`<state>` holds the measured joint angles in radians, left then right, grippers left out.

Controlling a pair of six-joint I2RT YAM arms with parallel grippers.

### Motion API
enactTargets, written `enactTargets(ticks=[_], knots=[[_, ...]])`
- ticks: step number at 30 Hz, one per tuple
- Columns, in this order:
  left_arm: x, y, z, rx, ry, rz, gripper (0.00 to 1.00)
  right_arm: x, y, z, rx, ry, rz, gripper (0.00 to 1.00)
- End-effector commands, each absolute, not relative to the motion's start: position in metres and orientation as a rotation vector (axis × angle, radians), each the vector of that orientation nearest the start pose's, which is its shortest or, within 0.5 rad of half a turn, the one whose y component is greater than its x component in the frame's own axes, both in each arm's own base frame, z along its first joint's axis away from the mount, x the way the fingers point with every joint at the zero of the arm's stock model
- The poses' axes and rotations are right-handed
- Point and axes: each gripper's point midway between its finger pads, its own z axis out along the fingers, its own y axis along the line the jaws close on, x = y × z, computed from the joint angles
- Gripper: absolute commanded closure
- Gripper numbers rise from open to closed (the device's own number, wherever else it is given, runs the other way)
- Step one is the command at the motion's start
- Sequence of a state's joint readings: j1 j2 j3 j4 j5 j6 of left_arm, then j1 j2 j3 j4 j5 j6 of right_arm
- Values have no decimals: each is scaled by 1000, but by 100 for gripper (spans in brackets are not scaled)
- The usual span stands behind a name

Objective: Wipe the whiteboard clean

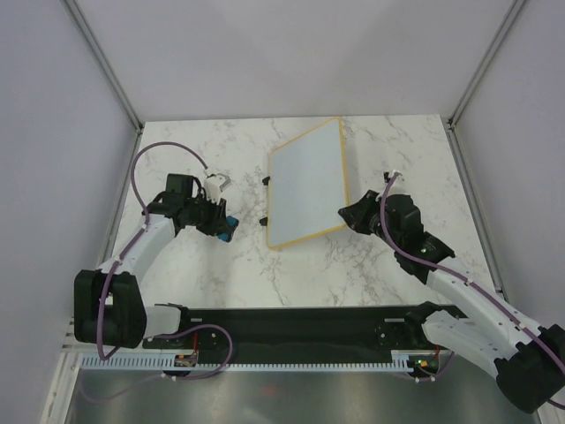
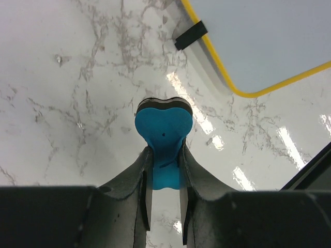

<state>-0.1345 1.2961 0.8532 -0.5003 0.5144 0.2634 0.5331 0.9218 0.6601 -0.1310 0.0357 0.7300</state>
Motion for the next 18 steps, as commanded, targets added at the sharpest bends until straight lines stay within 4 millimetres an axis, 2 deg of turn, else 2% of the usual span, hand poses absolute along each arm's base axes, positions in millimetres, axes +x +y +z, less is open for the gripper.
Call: enactTargets(ticks=[1, 5, 8, 11, 12, 13, 14, 16, 18], knots=[[277, -97, 93, 663, 2364, -540, 98, 278, 187, 199, 245, 1974, 794, 100], [278, -80, 91, 586, 2379, -513, 98, 279, 189, 195, 249, 1987, 799, 100], [280, -75, 91, 567, 2380, -506, 98, 282, 192, 198, 261, 1977, 820, 100], [280, -74, 89, 559, 2389, -506, 98, 286, 194, 203, 271, 1963, 825, 92], [290, -66, 90, 602, 2353, -429, 98, 287, 194, 207, 275, 1954, 826, 86], [289, -66, 88, 602, 2358, -431, 98, 288, 193, 207, 281, 1952, 824, 83], [291, -56, 85, 561, 2374, -419, 98, 289, 194, 207, 284, 1953, 822, 82], [291, -56, 82, 569, 2370, -420, 98, 290, 194, 205, 287, 1957, 820, 80], [290, -57, 77, 559, 2384, -440, 98, 291, 195, 202, 287, 1964, 813, 73]])
